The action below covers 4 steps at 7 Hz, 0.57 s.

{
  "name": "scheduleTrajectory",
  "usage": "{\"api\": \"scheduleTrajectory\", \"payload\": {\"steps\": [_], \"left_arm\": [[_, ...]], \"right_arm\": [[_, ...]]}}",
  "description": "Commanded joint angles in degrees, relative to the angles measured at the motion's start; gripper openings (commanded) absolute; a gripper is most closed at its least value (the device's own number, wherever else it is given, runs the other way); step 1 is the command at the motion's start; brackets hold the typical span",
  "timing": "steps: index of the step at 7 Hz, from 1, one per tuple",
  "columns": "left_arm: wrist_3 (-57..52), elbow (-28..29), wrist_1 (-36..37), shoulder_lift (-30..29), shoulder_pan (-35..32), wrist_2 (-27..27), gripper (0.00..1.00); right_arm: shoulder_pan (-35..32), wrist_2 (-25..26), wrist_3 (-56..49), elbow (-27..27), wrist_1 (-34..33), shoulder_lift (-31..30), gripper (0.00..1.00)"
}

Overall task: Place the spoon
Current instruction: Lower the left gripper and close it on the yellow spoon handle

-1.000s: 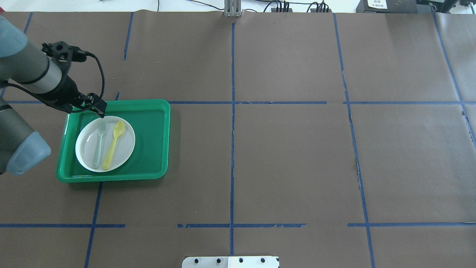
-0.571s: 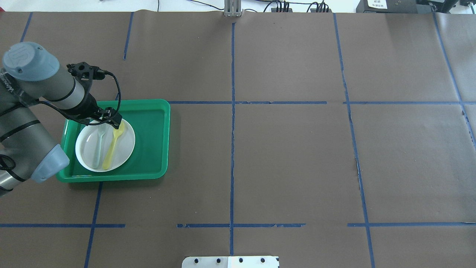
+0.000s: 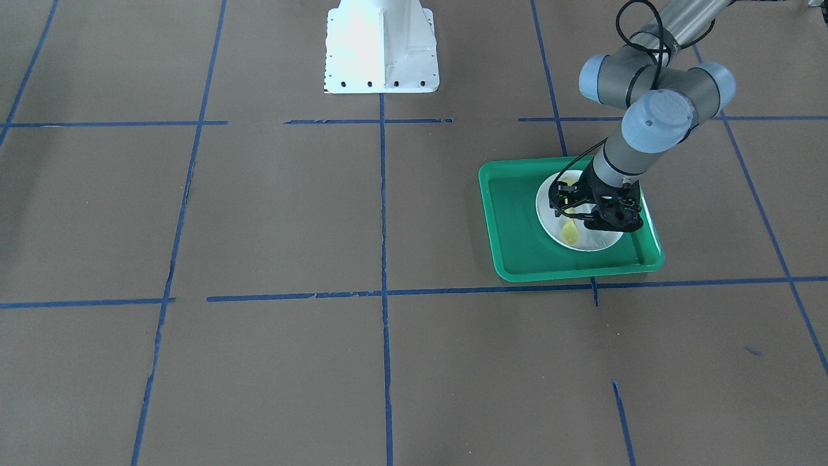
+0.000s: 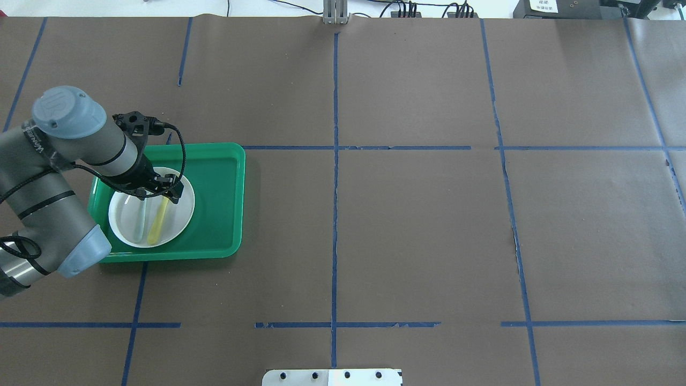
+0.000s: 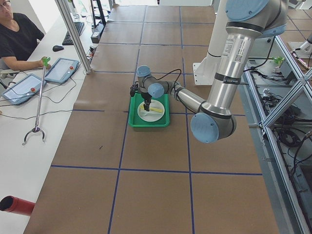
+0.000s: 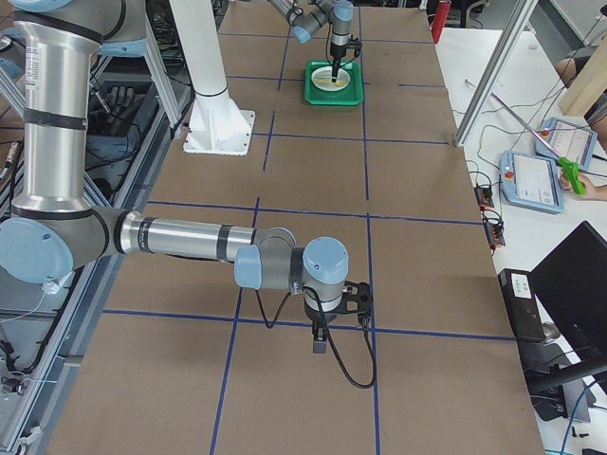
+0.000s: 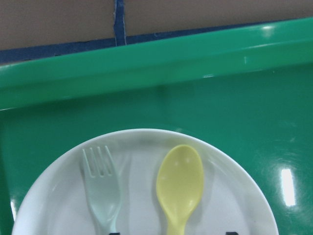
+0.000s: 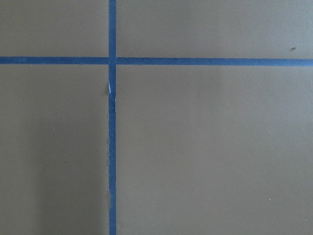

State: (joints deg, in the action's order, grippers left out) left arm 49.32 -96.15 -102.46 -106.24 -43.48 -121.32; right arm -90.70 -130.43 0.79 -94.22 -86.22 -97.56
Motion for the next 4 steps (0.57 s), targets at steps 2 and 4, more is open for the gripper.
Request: {"api": "scheduleTrajectory", "payload": {"steps": [2, 4], "left_arm": [[0.16, 0.61, -0.11, -0.02, 1.29, -0.23, 0.78], [0.16, 0.7, -0.46, 0.07, 1.56, -0.32, 0.69]], "right_arm": [[0.0, 0.0, -0.09, 0.0, 0.0, 0.0, 1.0], [0.0, 0.0, 0.0, 0.0, 0.0, 0.0, 1.0]]}}
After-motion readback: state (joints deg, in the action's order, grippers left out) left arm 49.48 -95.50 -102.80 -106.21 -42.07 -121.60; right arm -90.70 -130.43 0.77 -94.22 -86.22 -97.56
